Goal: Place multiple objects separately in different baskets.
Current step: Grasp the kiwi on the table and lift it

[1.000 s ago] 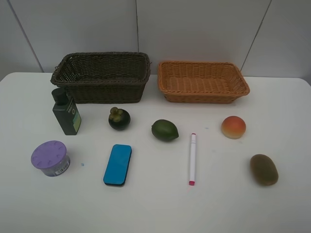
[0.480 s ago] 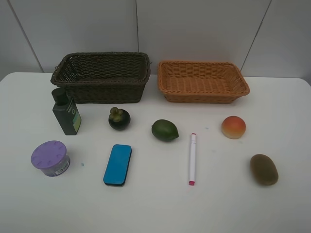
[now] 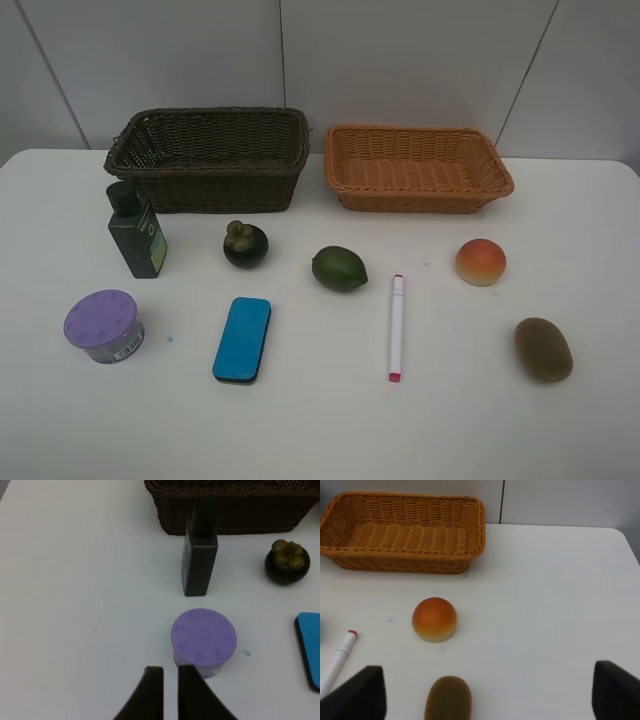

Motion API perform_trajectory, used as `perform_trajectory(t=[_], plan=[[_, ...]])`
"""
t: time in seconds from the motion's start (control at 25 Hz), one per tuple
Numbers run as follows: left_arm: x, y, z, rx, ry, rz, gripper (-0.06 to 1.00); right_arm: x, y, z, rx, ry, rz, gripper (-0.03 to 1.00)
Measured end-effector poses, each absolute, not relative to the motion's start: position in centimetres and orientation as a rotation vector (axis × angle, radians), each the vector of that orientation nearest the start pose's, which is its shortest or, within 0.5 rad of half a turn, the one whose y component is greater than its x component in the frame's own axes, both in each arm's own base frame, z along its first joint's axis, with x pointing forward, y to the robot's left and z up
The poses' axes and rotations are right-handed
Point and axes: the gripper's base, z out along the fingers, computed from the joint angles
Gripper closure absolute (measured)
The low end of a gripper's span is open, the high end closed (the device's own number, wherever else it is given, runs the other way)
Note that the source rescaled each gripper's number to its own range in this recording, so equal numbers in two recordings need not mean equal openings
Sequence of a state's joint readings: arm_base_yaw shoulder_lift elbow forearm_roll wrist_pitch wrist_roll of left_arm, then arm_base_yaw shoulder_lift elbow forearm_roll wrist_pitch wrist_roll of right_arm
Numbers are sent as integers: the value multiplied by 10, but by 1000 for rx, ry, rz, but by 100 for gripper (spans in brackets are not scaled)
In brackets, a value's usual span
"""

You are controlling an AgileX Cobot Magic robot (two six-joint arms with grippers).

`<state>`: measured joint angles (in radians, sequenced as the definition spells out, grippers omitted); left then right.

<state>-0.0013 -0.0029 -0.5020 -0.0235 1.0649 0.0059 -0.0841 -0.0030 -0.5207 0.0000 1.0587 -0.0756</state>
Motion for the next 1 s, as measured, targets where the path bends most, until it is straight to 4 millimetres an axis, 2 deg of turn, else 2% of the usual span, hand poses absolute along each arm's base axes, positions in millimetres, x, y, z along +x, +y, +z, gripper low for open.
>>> perform_trajectory(t=[1.0], plan=[[-6, -2, 277, 9, 2043, -25, 94, -8, 1, 283, 9, 2020, -101, -3]])
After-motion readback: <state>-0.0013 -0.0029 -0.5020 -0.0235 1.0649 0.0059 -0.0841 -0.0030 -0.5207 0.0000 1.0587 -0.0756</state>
